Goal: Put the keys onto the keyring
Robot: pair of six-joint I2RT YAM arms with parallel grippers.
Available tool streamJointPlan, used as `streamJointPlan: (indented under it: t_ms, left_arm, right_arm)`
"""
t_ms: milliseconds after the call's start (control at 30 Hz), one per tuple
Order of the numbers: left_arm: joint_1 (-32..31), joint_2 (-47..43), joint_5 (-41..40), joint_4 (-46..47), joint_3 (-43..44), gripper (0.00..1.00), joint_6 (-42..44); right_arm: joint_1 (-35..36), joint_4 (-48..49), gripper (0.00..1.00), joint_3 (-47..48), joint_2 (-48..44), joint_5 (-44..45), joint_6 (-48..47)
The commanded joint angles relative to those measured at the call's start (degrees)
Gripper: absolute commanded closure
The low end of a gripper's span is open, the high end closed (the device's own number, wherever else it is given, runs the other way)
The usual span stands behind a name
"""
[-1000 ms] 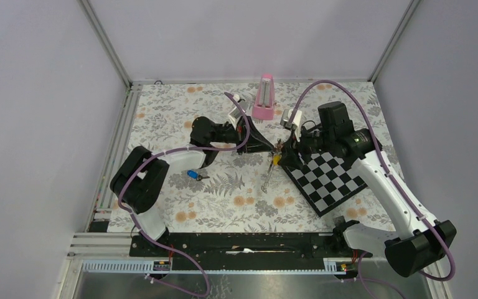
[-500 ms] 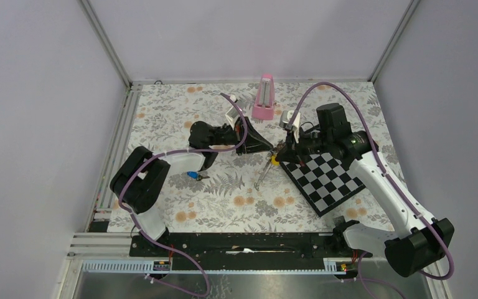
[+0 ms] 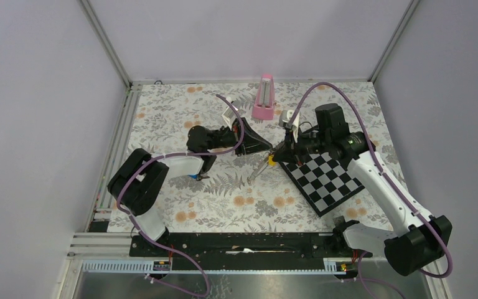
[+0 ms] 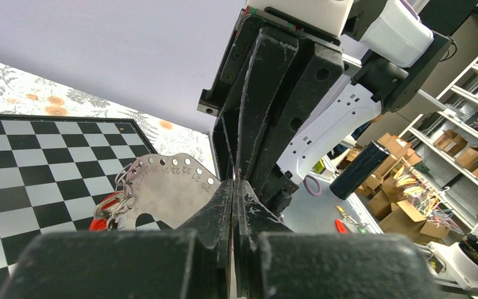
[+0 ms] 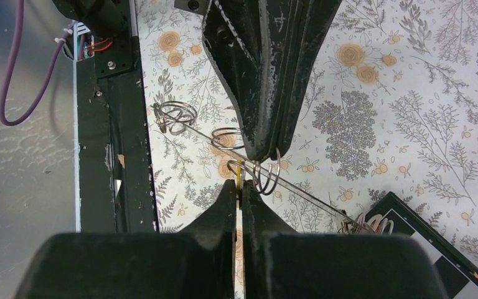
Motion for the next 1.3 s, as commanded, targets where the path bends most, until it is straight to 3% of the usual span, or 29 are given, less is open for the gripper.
streamJointPlan:
  t_ms: [0,333,600,800,1267]
  left_arm:
    - [-0.3,-2.6,-3.9,7.5,-0.1,1.0,-2.9]
    - [-1.4,-2.6,-4.4,8.1,-0.6,1.0,-3.4]
    - [-1.3,-2.4,-3.0,7.0,-0.9,1.0,-0.1]
    - [-1.3,-2.4,-1.7,6.4,-1.2,1.0,1.8]
    - [-1.3,-2.0,0.1,7.0,-0.7,1.0,2.2]
  right_arm:
    - [0.3,2.5,1.0,-1.4,0.5,-2.6,1.3]
    - [0.3,4.8,1.0,-1.4,1.5,-3.6,4.1]
    - [-1.0,2.8,0.75,0.4,-1.8,-1.1,3.8]
    - [-3.5,1.4,0.65,1.1,-5.2,-0.2,3.8]
    - [-4.3,2.6,0.62,1.8,-2.8,-4.7,5.9]
